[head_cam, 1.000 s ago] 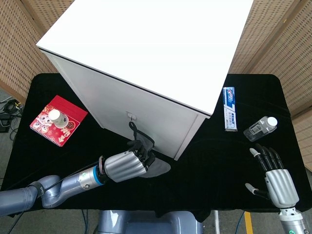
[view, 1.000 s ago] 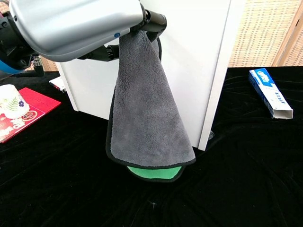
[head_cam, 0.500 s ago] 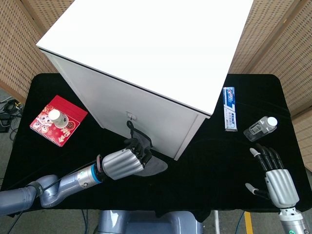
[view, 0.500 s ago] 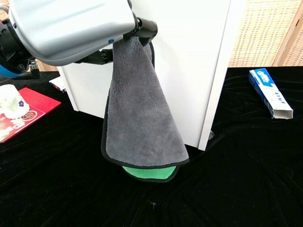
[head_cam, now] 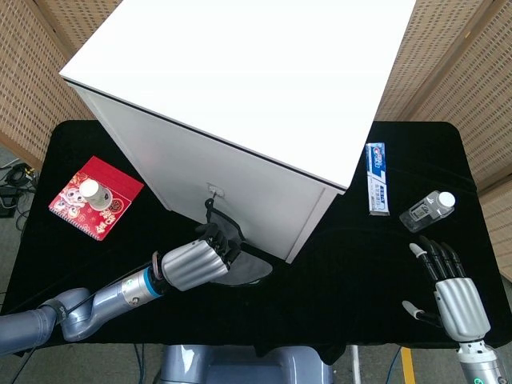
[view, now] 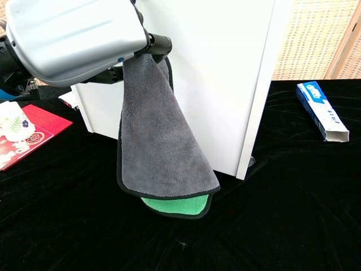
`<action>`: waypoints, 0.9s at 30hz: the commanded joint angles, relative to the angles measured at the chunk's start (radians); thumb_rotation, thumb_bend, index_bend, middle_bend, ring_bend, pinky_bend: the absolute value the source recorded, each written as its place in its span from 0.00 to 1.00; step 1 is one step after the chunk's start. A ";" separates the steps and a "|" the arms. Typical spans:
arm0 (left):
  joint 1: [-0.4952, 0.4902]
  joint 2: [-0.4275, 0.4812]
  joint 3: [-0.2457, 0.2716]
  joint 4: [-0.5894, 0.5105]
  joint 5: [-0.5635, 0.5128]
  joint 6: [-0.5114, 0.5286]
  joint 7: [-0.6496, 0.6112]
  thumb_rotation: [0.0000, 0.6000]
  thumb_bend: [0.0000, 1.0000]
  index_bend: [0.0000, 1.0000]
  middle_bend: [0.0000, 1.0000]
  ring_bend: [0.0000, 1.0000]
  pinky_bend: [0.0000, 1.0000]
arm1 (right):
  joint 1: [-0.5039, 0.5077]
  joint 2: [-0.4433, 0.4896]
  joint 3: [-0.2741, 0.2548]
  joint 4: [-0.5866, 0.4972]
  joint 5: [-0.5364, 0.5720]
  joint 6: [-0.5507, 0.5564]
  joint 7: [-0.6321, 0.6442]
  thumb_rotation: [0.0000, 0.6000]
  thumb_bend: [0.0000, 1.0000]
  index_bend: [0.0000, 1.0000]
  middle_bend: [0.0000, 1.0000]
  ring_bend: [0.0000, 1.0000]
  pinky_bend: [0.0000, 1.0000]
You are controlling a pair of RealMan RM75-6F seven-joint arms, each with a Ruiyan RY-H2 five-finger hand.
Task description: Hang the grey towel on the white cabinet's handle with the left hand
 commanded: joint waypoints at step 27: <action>0.345 0.098 0.164 -0.094 -0.019 0.370 -0.055 1.00 0.02 0.06 0.00 0.00 0.00 | -0.001 -0.006 0.000 0.000 -0.003 0.000 -0.023 1.00 0.12 0.07 0.00 0.00 0.00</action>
